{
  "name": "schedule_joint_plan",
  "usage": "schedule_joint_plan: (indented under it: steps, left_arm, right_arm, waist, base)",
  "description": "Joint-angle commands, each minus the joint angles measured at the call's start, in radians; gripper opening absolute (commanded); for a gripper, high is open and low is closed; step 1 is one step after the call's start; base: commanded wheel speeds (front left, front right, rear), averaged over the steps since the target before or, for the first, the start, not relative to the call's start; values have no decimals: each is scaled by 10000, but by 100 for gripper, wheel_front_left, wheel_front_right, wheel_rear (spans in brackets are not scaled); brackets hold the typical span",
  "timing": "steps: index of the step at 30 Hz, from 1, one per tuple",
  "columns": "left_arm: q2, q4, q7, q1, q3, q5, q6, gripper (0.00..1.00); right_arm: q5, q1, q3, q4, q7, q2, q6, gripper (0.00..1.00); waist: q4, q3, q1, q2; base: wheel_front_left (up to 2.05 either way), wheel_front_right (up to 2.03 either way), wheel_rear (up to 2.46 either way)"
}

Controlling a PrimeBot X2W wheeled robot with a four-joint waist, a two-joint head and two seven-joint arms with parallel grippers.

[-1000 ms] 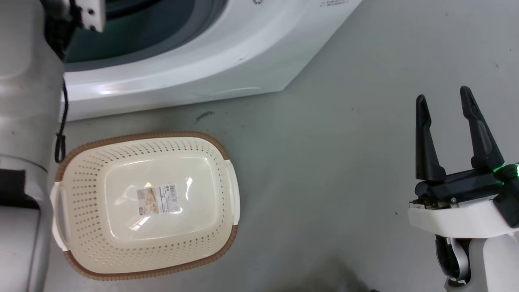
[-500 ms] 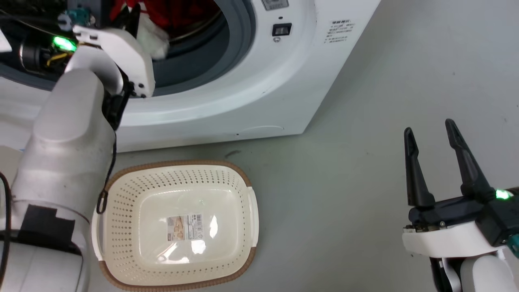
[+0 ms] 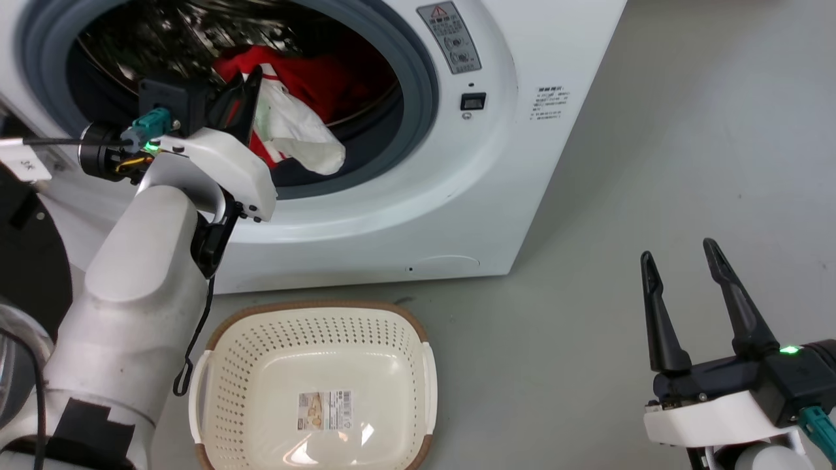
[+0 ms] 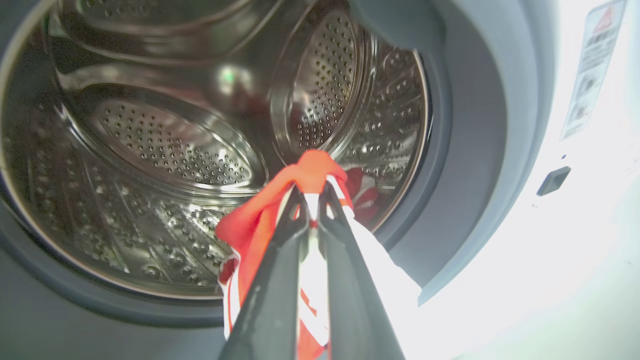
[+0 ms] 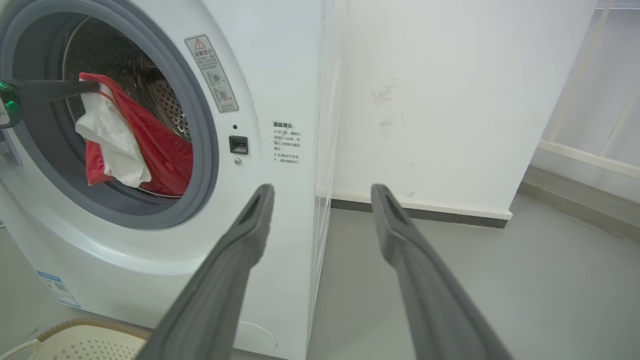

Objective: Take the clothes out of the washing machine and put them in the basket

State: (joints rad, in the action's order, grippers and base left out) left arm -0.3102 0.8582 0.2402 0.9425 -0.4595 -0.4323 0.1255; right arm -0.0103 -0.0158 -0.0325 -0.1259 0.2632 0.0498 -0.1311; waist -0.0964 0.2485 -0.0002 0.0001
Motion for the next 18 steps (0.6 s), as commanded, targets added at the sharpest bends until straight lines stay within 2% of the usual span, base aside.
schedule_joint_plan:
  steps: [1, 10, 18]
  left_arm:
    - [-99, -255, 80, -210, 29, -16, -71, 0]
    - [-638, -3064, -102, -1721, 192, -204, -647, 0]
    - [-1283, -6286, -691, -3313, 438, -379, -1443, 0]
  right_arm:
    - [-71, 137, -3, 20, 24, 12, 7, 100]
    - [-104, 647, -84, 122, 24, 10, 7, 100]
    - [-72, 1023, -94, 166, 24, 10, 7, 100]
  waist:
    - [150, -307, 2, -1]
    - [346, -1135, 2, -1]
    - [473, -1722, 2, -1]
  base:
    - [0, 0, 0]
    - [0, 0, 0]
    - [0, 0, 0]
